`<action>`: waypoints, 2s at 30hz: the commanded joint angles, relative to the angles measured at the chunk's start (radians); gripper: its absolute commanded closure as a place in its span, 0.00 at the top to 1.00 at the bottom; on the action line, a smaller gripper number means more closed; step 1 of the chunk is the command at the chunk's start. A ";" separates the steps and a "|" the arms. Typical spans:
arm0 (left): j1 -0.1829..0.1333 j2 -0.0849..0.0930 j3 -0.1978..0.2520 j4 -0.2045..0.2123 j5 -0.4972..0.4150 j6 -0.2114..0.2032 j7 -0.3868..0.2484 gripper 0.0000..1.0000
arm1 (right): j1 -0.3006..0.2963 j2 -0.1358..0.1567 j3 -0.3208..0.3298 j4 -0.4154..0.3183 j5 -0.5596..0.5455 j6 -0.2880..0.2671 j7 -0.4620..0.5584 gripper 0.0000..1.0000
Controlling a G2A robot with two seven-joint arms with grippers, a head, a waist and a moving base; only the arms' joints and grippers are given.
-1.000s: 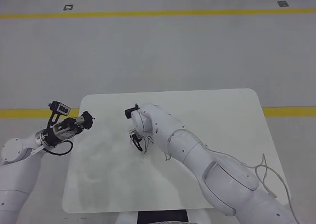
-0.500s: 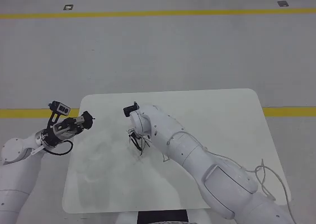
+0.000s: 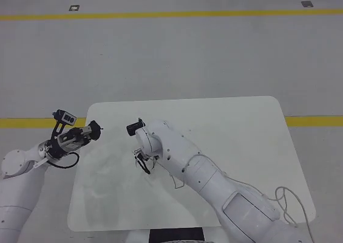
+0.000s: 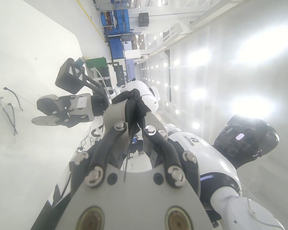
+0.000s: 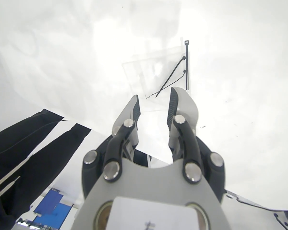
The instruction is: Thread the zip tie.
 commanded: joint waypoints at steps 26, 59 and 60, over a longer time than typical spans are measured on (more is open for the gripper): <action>0.000 0.000 0.000 0.000 0.000 0.000 0.000 0.00 | 0.098 -0.091 0.001 0.317 -0.017 0.014 -0.165 0.33; 0.000 0.000 0.000 0.000 0.000 0.000 0.000 0.00 | 0.163 -0.149 -0.056 0.508 0.116 0.002 -0.242 0.23; 0.000 0.000 0.000 0.000 0.000 0.000 0.000 0.00 | 0.165 -0.150 -0.061 0.514 0.123 0.000 -0.244 0.23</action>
